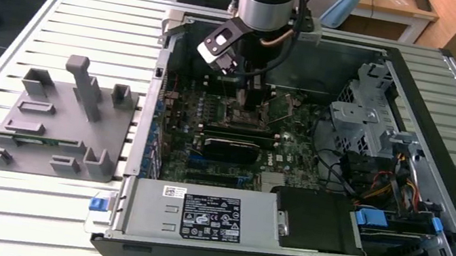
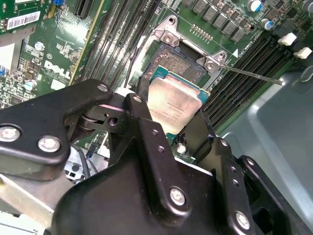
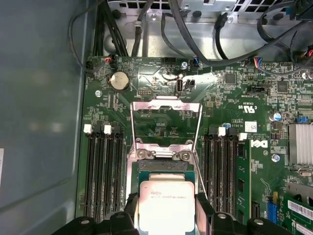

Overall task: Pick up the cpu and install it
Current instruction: 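Place the cpu into insertion slot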

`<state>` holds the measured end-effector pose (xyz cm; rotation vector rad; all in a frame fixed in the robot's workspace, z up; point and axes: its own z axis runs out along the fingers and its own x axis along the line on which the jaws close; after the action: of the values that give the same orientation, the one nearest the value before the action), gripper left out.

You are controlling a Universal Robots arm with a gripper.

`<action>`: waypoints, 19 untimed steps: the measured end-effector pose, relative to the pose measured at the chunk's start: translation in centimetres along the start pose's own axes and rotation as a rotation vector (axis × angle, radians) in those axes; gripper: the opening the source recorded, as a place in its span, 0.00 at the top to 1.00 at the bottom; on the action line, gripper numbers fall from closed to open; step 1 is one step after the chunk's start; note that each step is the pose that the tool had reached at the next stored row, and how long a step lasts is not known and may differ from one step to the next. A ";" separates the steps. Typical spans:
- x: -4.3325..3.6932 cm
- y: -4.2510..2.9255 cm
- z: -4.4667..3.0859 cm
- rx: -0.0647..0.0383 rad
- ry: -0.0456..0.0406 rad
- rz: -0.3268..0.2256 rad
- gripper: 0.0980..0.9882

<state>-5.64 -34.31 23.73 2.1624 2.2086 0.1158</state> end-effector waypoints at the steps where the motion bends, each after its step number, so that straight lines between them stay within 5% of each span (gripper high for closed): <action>1: 0.00 -0.01 0.06 0.000 0.0000 0.000 0.50; 11: -0.01 -0.06 0.63 0.000 0.0001 0.000 0.50; 19: 0.03 -0.16 1.86 0.000 -0.0001 0.001 0.50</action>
<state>-5.64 -34.25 21.86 2.1639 2.2071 0.1158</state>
